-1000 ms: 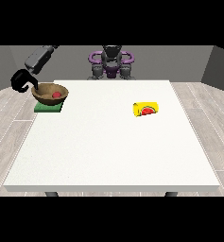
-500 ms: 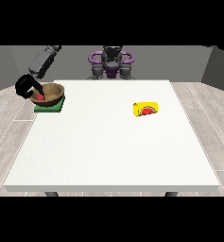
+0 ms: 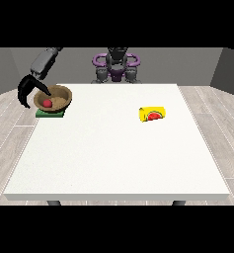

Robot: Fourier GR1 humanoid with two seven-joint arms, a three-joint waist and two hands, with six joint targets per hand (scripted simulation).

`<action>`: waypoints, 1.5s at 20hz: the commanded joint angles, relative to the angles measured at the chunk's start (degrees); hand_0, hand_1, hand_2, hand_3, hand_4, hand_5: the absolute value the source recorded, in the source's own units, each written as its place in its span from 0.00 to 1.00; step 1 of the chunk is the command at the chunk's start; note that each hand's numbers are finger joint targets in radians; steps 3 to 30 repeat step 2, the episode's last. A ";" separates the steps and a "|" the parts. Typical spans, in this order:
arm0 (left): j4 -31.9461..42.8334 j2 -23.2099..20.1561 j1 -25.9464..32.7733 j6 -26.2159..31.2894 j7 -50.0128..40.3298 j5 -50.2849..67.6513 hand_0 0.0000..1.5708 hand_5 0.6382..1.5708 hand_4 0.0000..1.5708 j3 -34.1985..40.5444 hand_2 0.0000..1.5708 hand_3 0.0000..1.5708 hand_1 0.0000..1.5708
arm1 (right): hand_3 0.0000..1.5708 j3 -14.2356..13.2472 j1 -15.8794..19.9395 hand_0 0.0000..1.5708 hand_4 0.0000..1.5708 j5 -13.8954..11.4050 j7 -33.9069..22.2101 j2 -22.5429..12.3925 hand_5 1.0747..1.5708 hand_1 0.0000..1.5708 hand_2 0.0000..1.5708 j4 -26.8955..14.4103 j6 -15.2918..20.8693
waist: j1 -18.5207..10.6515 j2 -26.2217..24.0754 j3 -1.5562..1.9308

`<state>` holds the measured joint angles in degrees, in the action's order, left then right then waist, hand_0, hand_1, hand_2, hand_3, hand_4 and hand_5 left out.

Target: Pick the cup and pour the ball into the bowl, then pick the bowl and place it on the pad

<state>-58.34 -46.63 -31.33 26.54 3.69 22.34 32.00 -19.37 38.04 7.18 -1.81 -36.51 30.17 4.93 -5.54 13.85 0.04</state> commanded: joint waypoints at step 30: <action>4.63 0.71 1.43 -1.09 0.69 -2.08 0.00 1.00 0.76 -0.81 0.00 0.00 0.00 | 0.00 2.45 2.29 0.00 0.13 -0.90 -6.16 -2.54 0.61 0.00 0.00 3.87 -3.75 | 4.61 -5.77 -0.11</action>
